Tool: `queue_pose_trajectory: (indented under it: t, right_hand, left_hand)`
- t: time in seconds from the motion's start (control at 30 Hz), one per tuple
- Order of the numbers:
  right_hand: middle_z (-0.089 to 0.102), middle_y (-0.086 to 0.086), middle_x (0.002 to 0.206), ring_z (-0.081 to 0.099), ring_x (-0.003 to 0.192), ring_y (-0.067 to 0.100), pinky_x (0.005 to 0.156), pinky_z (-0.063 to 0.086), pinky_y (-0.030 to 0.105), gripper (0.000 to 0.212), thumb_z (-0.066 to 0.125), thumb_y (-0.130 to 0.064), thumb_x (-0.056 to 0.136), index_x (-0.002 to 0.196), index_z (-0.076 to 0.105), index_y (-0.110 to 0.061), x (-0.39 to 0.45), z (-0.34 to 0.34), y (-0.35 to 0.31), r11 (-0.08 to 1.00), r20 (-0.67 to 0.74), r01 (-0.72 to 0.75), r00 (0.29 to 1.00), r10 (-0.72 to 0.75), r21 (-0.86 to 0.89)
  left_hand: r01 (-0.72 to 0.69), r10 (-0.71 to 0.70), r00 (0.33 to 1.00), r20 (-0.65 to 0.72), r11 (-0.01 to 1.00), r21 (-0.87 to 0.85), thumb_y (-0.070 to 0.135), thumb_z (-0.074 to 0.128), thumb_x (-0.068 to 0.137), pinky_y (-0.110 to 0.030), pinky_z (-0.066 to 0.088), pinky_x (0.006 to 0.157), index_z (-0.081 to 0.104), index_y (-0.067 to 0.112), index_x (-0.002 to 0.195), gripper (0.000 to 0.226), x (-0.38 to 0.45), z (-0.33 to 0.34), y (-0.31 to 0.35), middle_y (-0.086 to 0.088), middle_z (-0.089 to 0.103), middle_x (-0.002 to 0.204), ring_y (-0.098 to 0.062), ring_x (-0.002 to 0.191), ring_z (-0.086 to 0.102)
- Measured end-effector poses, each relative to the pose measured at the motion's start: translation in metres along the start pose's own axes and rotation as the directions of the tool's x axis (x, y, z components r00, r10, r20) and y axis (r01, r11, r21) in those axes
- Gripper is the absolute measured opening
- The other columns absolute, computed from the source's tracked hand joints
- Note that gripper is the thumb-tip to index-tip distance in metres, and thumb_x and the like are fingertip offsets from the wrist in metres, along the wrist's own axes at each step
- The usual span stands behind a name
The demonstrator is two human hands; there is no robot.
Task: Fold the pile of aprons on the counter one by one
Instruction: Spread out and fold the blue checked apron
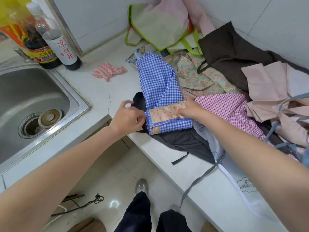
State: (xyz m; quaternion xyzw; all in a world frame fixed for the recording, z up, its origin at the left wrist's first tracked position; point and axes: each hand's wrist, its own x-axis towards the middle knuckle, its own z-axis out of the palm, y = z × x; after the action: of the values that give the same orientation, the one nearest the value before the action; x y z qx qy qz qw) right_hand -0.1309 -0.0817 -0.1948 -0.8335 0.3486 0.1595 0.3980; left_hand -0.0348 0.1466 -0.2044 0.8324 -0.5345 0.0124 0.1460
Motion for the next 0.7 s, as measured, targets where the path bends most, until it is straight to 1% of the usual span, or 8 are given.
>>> queue_pose_trajectory:
  t: [0.07, 0.17, 0.23, 0.3, 0.4, 0.5, 0.6, 0.7]
  right_hand:
    - [0.042, 0.013, 0.140, 0.049, 0.120, 0.030, 0.081, 0.038, 0.028, 0.068, 0.056, -0.024, 0.094, 0.147, 0.016, -0.011, -0.003, 0.002, -0.001, 0.999, -0.017, 0.028, 0.999, -0.028, -0.026]
    - [0.035, 0.016, 0.143, 0.045, 0.123, 0.032, 0.093, 0.040, 0.033, 0.063, 0.053, -0.021, 0.095, 0.147, 0.020, -0.012, -0.009, 0.009, 0.001, 0.989, -0.059, 0.114, 0.991, -0.120, -0.097]
    - [0.019, 0.016, 0.148, 0.036, 0.131, 0.033, 0.105, 0.034, 0.036, 0.060, 0.048, -0.020, 0.097, 0.148, 0.018, -0.013, -0.016, 0.015, 0.005, 0.976, -0.053, 0.148, 0.986, -0.158, -0.162]
    - [0.003, 0.014, 0.152, 0.021, 0.138, 0.034, 0.110, 0.026, 0.039, 0.061, 0.043, -0.019, 0.098, 0.150, 0.011, -0.014, -0.027, 0.020, 0.011, 0.930, -0.006, 0.200, 0.977, -0.212, -0.308]
    - [-0.016, 0.011, 0.156, -0.006, 0.144, 0.032, 0.115, 0.010, 0.045, 0.084, 0.052, -0.023, 0.090, 0.150, -0.004, -0.008, -0.043, 0.023, 0.022, 0.673, 0.064, 0.272, 0.946, -0.317, -0.688]
    - [-0.014, 0.011, 0.157, -0.011, 0.145, 0.026, 0.117, 0.006, 0.043, 0.093, 0.056, -0.025, 0.085, 0.149, -0.008, -0.003, -0.046, 0.023, 0.028, 0.457, 0.140, 0.315, 0.916, -0.377, -0.832]
    - [0.009, 0.011, 0.156, 0.009, 0.145, 0.026, 0.117, 0.014, 0.035, 0.085, 0.058, -0.027, 0.087, 0.149, 0.005, -0.002, -0.040, 0.020, 0.018, 0.427, 0.160, 0.351, 0.892, -0.423, -0.833]
    - [0.044, 0.009, 0.134, 0.043, 0.124, 0.025, 0.098, 0.041, 0.034, 0.058, 0.061, -0.022, 0.083, 0.136, 0.040, -0.008, -0.027, 0.008, 0.000, 0.593, 0.204, 0.386, 0.914, -0.351, -0.707]
  left_hand:
    - [0.095, -0.096, 0.993, -0.067, 0.995, -0.027, 0.035, 0.026, 0.082, -0.032, 0.023, 0.100, 0.069, 0.012, 0.102, 0.052, 0.018, -0.003, 0.014, -0.005, 0.072, 0.097, -0.023, 0.094, 0.067]
    - [-0.086, 0.075, 0.965, 0.252, 0.996, 0.035, 0.051, 0.017, 0.094, -0.041, 0.016, 0.115, 0.026, 0.014, 0.148, 0.066, 0.035, 0.011, 0.038, -0.009, 0.025, 0.154, -0.023, 0.144, 0.019]
    - [-0.090, 0.047, 0.870, 0.491, 0.994, 0.065, 0.055, 0.018, 0.097, -0.040, 0.005, 0.117, -0.001, 0.022, 0.151, 0.066, 0.040, 0.025, 0.045, -0.009, -0.002, 0.159, -0.023, 0.146, -0.003]
    - [-0.040, -0.013, 0.826, 0.563, 0.996, 0.081, 0.058, 0.020, 0.096, -0.040, 0.006, 0.118, -0.008, 0.028, 0.150, 0.068, 0.043, 0.029, 0.046, -0.015, -0.004, 0.158, -0.025, 0.146, -0.002]
    - [-0.021, -0.034, 0.779, 0.626, 0.997, 0.080, 0.061, 0.019, 0.094, -0.041, 0.011, 0.118, -0.010, 0.033, 0.149, 0.068, 0.049, 0.024, 0.043, -0.018, 0.004, 0.157, -0.028, 0.146, 0.007]
    - [0.052, -0.045, 0.759, 0.650, 0.999, 0.008, 0.061, 0.017, 0.094, -0.040, 0.017, 0.117, -0.003, 0.029, 0.151, 0.068, 0.056, 0.013, 0.046, -0.016, 0.016, 0.156, -0.029, 0.143, 0.018]
    - [0.313, -0.125, 0.719, 0.683, 0.936, -0.159, 0.054, 0.014, 0.098, -0.034, 0.019, 0.112, 0.022, 0.020, 0.149, 0.062, 0.068, -0.007, 0.044, -0.008, 0.029, 0.153, -0.026, 0.140, 0.028]
    - [0.569, -0.226, 0.653, 0.723, 0.776, -0.271, 0.062, 0.012, 0.094, -0.034, 0.021, 0.112, 0.041, 0.020, 0.142, 0.070, 0.077, -0.016, 0.025, -0.005, 0.036, 0.150, -0.024, 0.137, 0.033]
